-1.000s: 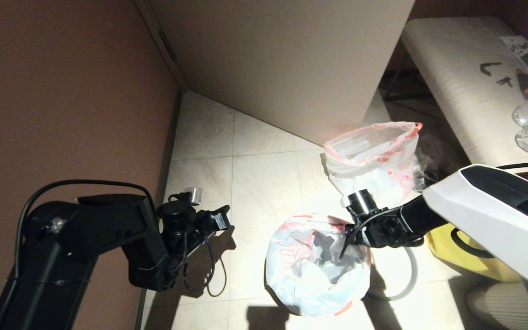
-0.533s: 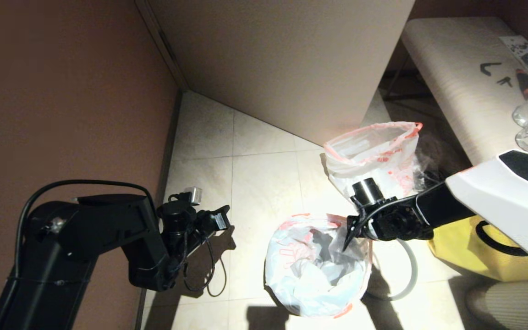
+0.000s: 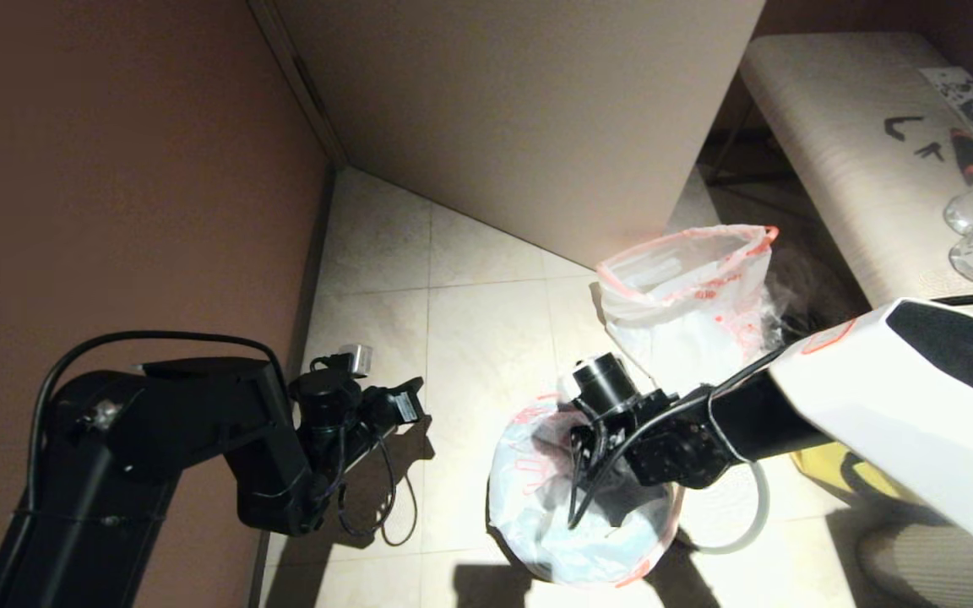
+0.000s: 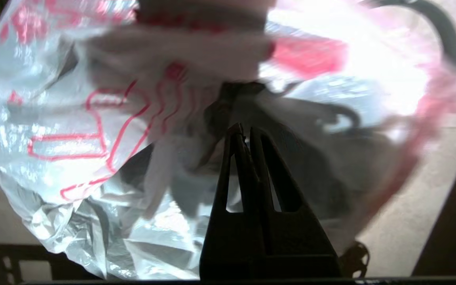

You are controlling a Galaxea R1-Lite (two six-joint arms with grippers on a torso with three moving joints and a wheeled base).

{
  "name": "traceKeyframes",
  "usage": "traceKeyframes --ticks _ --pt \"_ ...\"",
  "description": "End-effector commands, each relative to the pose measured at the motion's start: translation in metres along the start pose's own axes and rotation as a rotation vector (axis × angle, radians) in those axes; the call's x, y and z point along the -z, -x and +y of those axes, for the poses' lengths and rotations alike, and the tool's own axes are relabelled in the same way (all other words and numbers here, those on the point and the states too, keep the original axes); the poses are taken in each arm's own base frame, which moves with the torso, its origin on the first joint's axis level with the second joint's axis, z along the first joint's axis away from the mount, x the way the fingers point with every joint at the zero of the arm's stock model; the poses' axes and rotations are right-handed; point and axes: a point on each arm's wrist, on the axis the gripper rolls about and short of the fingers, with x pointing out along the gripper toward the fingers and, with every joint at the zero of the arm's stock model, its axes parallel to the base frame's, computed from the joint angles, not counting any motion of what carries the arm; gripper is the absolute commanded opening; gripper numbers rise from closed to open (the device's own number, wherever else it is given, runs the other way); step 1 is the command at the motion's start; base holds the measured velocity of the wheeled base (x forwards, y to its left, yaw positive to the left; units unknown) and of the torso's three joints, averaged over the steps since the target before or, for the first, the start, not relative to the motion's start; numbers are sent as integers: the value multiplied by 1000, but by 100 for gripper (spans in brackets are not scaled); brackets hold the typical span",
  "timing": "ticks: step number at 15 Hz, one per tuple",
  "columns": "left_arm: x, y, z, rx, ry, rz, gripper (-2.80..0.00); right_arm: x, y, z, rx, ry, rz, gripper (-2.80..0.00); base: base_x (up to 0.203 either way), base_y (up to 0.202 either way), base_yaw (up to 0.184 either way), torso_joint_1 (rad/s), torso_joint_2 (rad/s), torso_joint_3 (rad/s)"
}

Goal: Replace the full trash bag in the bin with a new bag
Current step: Put the new garbage bag on the trash can

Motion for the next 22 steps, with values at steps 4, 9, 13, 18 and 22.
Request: traceKeyframes --ticks 4,9,13,18,22 --pt "1 0 1 0 2 -3 -280 54 -71 32 29 85 103 -280 0 0 0 0 0 0" --pt "1 -1 1 1 0 -6 -280 54 -124 37 40 39 66 -280 0 0 0 0 0 0" --pt "1 -2 0 2 -1 -7 -280 60 -136 34 51 56 75 -280 0 0 0 0 0 0" --pt "2 -1 0 5 -1 -6 -280 66 -142 33 58 91 91 -280 0 0 0 0 0 0" --pt "1 -1 0 6 -1 -9 -280 46 -113 36 41 75 57 -280 0 0 0 0 0 0"
